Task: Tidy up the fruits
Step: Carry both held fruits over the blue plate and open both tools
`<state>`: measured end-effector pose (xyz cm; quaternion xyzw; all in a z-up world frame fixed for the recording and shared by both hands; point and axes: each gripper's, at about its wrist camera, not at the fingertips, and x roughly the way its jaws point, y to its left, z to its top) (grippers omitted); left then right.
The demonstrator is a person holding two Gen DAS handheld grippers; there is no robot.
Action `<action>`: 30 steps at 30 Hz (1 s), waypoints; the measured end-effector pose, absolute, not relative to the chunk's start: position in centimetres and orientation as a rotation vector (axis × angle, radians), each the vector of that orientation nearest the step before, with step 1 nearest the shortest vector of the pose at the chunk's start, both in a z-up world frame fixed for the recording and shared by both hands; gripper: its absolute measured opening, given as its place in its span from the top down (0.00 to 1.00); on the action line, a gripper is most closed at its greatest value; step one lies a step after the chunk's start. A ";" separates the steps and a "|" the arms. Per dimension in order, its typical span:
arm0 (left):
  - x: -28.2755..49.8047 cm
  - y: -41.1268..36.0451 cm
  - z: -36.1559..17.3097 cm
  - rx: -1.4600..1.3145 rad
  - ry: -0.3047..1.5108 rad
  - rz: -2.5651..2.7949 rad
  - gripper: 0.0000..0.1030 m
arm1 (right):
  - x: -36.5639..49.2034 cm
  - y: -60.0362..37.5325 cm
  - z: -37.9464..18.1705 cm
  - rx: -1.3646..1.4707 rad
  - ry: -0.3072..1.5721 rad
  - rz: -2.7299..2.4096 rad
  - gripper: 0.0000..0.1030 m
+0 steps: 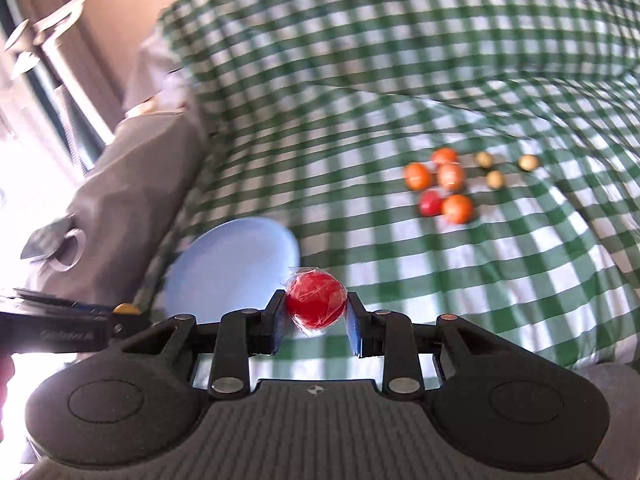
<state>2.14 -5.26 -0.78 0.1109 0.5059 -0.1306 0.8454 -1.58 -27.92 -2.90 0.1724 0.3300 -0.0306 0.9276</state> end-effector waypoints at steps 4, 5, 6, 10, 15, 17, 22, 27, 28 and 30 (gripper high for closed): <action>0.7 -3.0 -0.3 0.193 1.061 -0.268 0.73 | -2.5 -25.2 -1.8 0.335 0.686 -0.003 0.69; 0.5 -2.5 -0.1 0.183 1.058 -0.265 0.73 | -2.8 -24.6 -1.6 0.329 0.689 0.011 0.69; 0.3 -2.1 0.0 0.178 1.054 -0.262 0.73 | -3.0 -23.9 -1.4 0.319 0.691 0.024 0.69; -0.2 -0.8 0.2 0.159 1.038 -0.253 0.73 | -3.3 -21.7 -0.8 0.278 0.695 0.060 0.69; -0.4 0.1 0.3 0.142 1.027 -0.249 0.73 | -3.4 -20.2 -0.4 0.244 0.707 0.085 0.69; -0.4 0.2 0.4 0.139 1.024 -0.248 0.73 | -3.4 -19.9 -0.4 0.235 0.713 0.089 0.69; -0.5 0.5 0.4 0.132 1.013 -0.247 0.73 | -3.6 -19.0 -0.5 0.219 0.725 0.098 0.69; -0.4 0.6 0.3 0.132 1.012 -0.245 0.73 | -3.3 -18.6 -0.7 0.204 0.744 0.101 0.69; -0.4 0.6 0.3 0.134 1.012 -0.243 0.73 | -3.2 -18.6 -0.8 0.204 0.748 0.100 0.69; -0.1 0.6 0.1 0.137 1.017 -0.239 0.73 | -3.0 -18.5 -1.0 0.204 0.756 0.097 0.69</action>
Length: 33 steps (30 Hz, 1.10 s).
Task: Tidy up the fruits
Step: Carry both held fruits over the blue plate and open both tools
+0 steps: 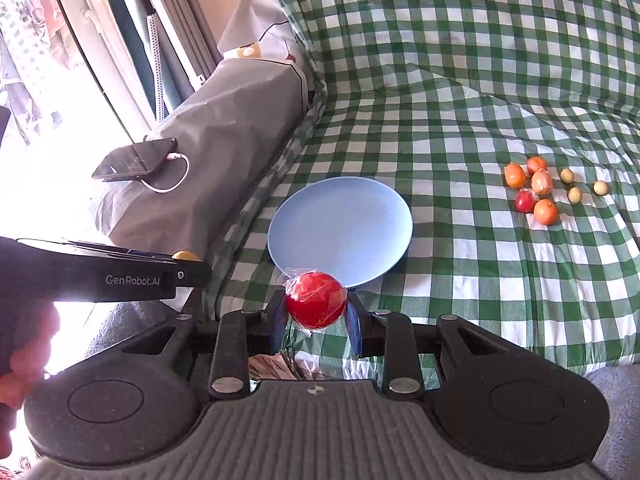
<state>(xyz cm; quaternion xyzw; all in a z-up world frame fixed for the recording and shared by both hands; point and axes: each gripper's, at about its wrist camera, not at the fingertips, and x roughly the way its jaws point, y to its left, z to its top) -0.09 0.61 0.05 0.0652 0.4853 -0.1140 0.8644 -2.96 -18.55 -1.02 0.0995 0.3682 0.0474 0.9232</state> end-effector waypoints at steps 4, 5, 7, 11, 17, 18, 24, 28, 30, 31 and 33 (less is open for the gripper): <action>0.6 0.6 -0.4 0.140 1.027 -0.239 0.73 | -2.5 -18.5 -1.4 0.201 0.769 0.094 0.69; 0.8 0.6 -0.5 0.141 1.029 -0.237 0.73 | -2.3 -18.5 -1.5 0.201 0.773 0.092 0.69; 1.1 0.6 -0.8 0.143 1.034 -0.237 0.73 | -2.0 -18.5 -1.7 0.202 0.783 0.090 0.69; 1.9 0.4 -1.3 0.151 1.047 -0.240 0.73 | -1.3 -18.6 -2.3 0.203 0.804 0.081 0.69; 3.6 -0.2 -2.2 0.162 1.067 -0.246 0.73 | 0.1 -19.0 -2.9 0.202 0.815 0.062 0.69; 4.0 -0.3 -2.3 0.163 1.070 -0.247 0.73 | 0.4 -19.1 -3.0 0.202 0.815 0.058 0.69; 7.0 -0.9 -4.0 0.169 1.110 -0.253 0.73 | 2.8 -19.3 -4.3 0.171 0.831 0.039 0.69; 9.4 -1.8 -5.8 0.199 1.143 -0.248 0.73 | 5.0 -19.3 -5.6 0.132 0.841 0.021 0.69; 10.6 -2.2 -6.9 0.207 1.163 -0.256 0.73 | 6.1 -19.5 -6.4 0.118 0.849 0.016 0.69; 11.1 -2.5 -7.4 0.214 1.172 -0.255 0.73 | 6.8 -19.5 -6.8 0.113 0.857 0.012 0.69; 12.3 -3.0 -8.7 0.238 1.185 -0.251 0.73 | 7.9 -19.6 -7.6 0.099 0.866 0.009 0.69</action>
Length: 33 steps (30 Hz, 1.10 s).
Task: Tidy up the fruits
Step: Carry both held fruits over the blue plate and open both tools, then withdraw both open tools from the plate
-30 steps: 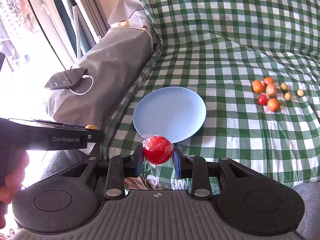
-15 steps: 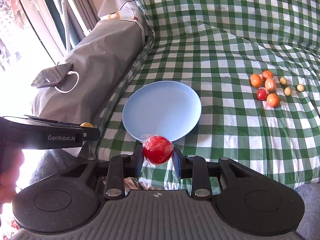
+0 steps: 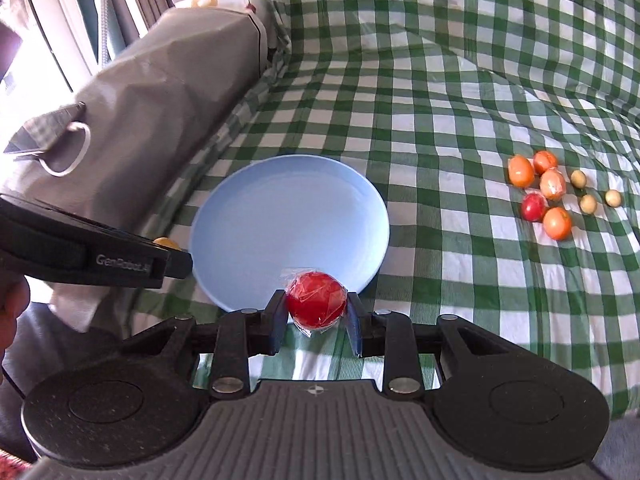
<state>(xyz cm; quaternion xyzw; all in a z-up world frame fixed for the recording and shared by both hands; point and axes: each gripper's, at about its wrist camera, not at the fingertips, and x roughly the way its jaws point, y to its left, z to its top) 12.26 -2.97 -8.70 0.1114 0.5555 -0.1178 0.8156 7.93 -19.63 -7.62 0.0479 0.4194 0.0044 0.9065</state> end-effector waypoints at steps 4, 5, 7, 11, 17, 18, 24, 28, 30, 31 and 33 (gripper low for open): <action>14.3 -3.6 -11.3 0.268 1.223 -0.243 0.73 | 10.2 -19.5 -9.2 0.055 0.882 0.006 0.69; 14.8 -3.7 -11.8 0.278 1.232 -0.235 0.73 | 10.7 -19.3 -9.6 0.036 0.889 0.005 0.69; 15.6 -4.0 -12.6 0.297 1.239 -0.227 0.73 | 11.7 -19.1 -10.5 0.006 0.905 0.009 0.69; 16.5 -4.4 -12.8 0.313 1.225 -0.227 0.48 | 13.6 -18.9 -11.8 -0.021 0.928 0.015 0.68; 16.0 -3.9 -9.8 0.293 1.148 -0.204 0.00 | 14.3 -19.2 -10.6 -0.042 0.909 -0.026 0.32; 15.7 -3.7 -9.4 0.283 1.157 -0.205 0.00 | 13.8 -19.4 -10.0 -0.027 0.901 -0.024 0.18; 11.9 -3.4 -6.9 0.304 1.166 -0.184 0.00 | 8.8 -19.8 -7.3 0.014 0.870 -0.041 0.10; 8.2 -3.5 -5.7 0.345 1.141 -0.172 0.00 | 4.9 -19.3 -5.7 0.056 0.830 -0.061 0.07; 6.5 -3.5 -5.3 0.353 1.133 -0.176 0.00 | 2.9 -18.9 -4.9 0.064 0.793 -0.085 0.06; 5.6 -3.5 -5.0 0.356 1.128 -0.178 0.00 | 2.0 -18.7 -4.6 0.065 0.772 -0.097 0.06; 4.2 -3.5 -4.6 0.357 1.113 -0.175 0.00 | 0.3 -18.3 -3.9 0.061 0.731 -0.116 0.05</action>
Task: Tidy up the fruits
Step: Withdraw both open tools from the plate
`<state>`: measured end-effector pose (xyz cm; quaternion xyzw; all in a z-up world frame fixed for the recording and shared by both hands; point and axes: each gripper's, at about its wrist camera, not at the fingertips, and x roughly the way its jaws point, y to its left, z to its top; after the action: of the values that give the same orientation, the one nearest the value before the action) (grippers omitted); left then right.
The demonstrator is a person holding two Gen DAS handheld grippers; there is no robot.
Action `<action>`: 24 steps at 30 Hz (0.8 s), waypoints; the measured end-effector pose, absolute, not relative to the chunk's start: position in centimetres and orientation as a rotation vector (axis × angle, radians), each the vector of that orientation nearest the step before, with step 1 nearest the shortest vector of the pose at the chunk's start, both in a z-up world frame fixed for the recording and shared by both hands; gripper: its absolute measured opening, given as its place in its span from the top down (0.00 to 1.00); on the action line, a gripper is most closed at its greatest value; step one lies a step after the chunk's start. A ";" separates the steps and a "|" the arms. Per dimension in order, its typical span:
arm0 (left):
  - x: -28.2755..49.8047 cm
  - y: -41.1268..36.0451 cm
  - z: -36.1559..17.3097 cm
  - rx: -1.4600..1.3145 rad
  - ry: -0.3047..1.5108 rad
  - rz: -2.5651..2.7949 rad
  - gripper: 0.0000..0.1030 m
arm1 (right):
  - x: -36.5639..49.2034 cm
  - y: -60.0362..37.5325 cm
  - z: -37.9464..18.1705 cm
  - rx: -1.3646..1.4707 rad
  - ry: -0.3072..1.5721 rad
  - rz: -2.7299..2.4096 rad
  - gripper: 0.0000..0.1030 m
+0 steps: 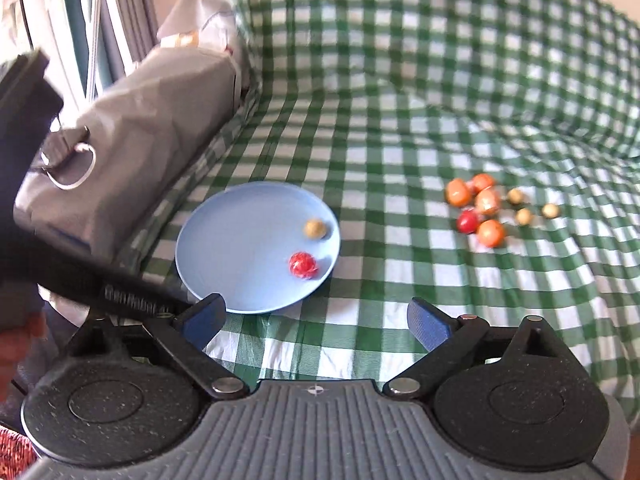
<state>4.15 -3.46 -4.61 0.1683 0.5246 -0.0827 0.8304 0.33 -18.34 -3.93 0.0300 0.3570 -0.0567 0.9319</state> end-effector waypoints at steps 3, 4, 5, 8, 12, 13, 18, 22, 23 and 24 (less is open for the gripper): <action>2.4 -3.6 -4.0 0.361 1.090 -0.168 0.00 | -1.8 -18.4 -3.2 0.061 0.680 -0.137 0.04; 2.0 -3.6 -3.9 0.362 1.081 -0.165 0.00 | -2.1 -18.4 -3.0 0.063 0.671 -0.139 0.04; 1.6 -3.6 -3.7 0.363 1.074 -0.165 0.00 | -2.5 -18.5 -2.8 0.065 0.666 -0.141 0.04; 0.7 -3.7 -3.2 0.370 1.055 -0.159 0.00 | -3.6 -18.5 -2.4 0.071 0.646 -0.143 0.04; -0.2 -3.7 -2.6 0.371 1.040 -0.155 0.00 | -4.8 -18.7 -2.2 0.078 0.632 -0.142 0.04; -0.2 -3.6 -2.5 0.366 1.042 -0.155 0.00 | -5.0 -18.5 -2.2 0.078 0.628 -0.142 0.03; -0.7 -3.3 -1.9 0.356 1.028 -0.154 0.00 | -5.6 -18.3 -2.0 0.085 0.606 -0.147 0.03; -0.9 -3.2 -1.7 0.357 1.024 -0.151 0.00 | -5.7 -18.0 -1.9 0.087 0.599 -0.148 0.03; -0.9 -3.2 -1.7 0.357 1.024 -0.151 0.00 | -5.7 -18.0 -1.9 0.088 0.598 -0.147 0.03; -0.9 -3.2 -1.7 0.356 1.025 -0.150 0.00 | -5.7 -18.0 -1.9 0.088 0.598 -0.146 0.03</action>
<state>-0.94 -3.19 -1.74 0.1694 0.4873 -0.0714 0.8537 -5.75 -18.03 -1.92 0.0433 0.2940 -0.0719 0.9521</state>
